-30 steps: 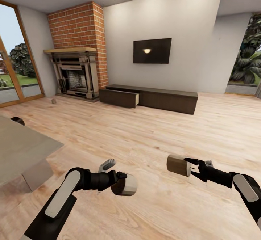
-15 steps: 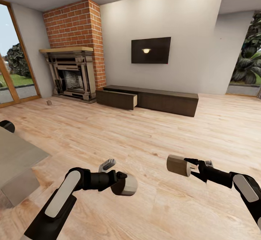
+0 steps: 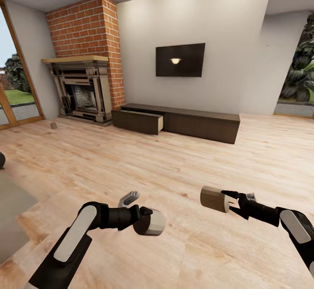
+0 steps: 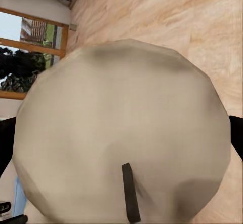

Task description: Place each of the two pumpkins and all three candles from the living room inside a cabinet in the living room (use any cabinet), then make sure every cabinet is closed, and position the cauldron so it is next to a table in the living room.

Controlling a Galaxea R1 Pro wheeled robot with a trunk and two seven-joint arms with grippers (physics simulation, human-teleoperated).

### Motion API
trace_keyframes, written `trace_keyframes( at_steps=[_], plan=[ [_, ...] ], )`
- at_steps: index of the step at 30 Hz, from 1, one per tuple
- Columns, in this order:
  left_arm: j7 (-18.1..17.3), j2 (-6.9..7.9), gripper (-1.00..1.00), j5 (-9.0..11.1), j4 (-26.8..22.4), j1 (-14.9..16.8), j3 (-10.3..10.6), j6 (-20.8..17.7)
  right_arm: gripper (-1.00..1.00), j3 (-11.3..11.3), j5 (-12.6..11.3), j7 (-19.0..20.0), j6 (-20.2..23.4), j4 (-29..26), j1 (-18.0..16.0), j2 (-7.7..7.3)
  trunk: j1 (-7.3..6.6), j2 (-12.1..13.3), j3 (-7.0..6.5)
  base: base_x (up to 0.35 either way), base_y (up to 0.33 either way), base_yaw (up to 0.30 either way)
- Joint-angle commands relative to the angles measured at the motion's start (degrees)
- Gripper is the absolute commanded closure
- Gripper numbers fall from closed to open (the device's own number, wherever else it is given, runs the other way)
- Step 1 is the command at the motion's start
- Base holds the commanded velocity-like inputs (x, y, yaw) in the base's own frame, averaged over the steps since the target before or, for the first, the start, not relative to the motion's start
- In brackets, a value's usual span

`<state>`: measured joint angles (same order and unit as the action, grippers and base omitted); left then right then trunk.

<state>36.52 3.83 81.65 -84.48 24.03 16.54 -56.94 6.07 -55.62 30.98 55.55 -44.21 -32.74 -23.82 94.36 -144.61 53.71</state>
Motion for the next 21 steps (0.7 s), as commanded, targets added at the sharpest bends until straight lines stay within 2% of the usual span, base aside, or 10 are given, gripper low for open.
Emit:
trace_keyframes(
  at_steps=[1,21],
  plan=[
    [0.6,0.04,1.0,0.9,-0.1,0.1,0.1,0.2,1.0,0.2,-0.3,0.4,0.4,0.0,0.0,0.01,0.02,0.0,0.06,0.31,-0.115,0.0],
    [0.6,0.11,1.0,0.9,-0.2,0.1,0.0,0.2,1.0,0.2,-0.3,0.3,0.4,0.0,-0.1,0.09,0.02,0.0,0.06,0.311,-0.106,0.0]
  ],
)
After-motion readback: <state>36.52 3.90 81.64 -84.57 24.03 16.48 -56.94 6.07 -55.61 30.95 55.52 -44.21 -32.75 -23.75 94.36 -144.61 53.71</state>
